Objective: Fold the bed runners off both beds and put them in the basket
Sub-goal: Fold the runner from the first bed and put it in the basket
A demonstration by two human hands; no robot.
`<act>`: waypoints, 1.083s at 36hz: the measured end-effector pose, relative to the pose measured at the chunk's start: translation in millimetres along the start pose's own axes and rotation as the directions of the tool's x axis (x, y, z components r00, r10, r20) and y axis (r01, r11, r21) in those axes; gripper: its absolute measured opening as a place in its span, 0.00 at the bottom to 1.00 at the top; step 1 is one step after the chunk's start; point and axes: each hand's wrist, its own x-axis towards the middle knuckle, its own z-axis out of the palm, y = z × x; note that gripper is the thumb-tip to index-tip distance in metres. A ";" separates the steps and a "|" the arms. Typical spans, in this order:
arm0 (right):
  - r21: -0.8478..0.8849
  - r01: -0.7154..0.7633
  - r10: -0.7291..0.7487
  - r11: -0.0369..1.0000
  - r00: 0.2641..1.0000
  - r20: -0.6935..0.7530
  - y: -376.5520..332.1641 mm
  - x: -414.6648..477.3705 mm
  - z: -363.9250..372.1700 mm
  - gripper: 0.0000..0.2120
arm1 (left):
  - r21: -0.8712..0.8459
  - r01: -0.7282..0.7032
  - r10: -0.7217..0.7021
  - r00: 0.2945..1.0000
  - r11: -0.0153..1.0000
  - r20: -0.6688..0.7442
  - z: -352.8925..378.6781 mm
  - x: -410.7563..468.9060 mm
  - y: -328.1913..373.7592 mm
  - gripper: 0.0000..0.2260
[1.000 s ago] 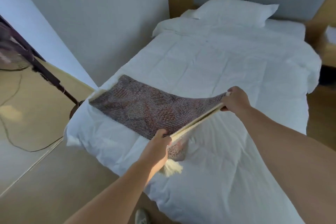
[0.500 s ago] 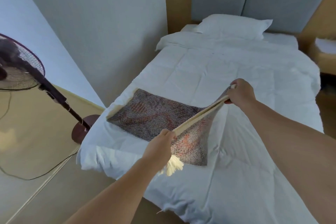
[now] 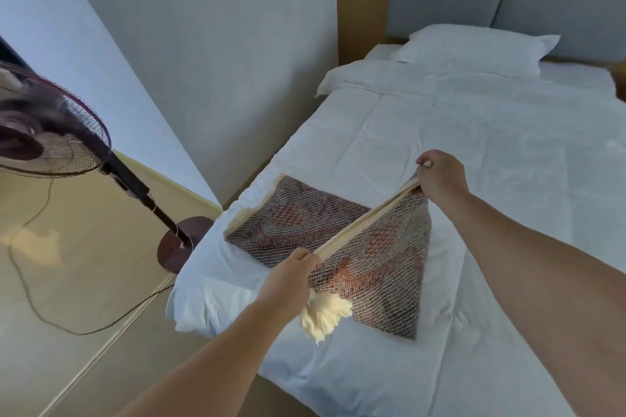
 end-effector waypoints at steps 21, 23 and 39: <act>-0.053 -0.065 0.067 0.997 0.997 0.039 -77.9 86.0 197.4 0.13 | -0.052 0.041 -0.034 0.992 0.998 0.125 -34.5 106.3 -175.8 0.23; -0.067 -0.085 0.087 0.994 0.996 0.024 -82.3 94.1 226.5 0.14 | -0.084 0.045 -0.030 0.984 0.995 0.176 -35.0 120.6 -206.3 0.23; -0.203 -0.152 0.170 0.967 0.983 0.075 -76.4 162.6 444.1 0.13 | -0.113 0.080 -0.025 0.907 0.990 0.421 6.7 223.6 -377.2 0.28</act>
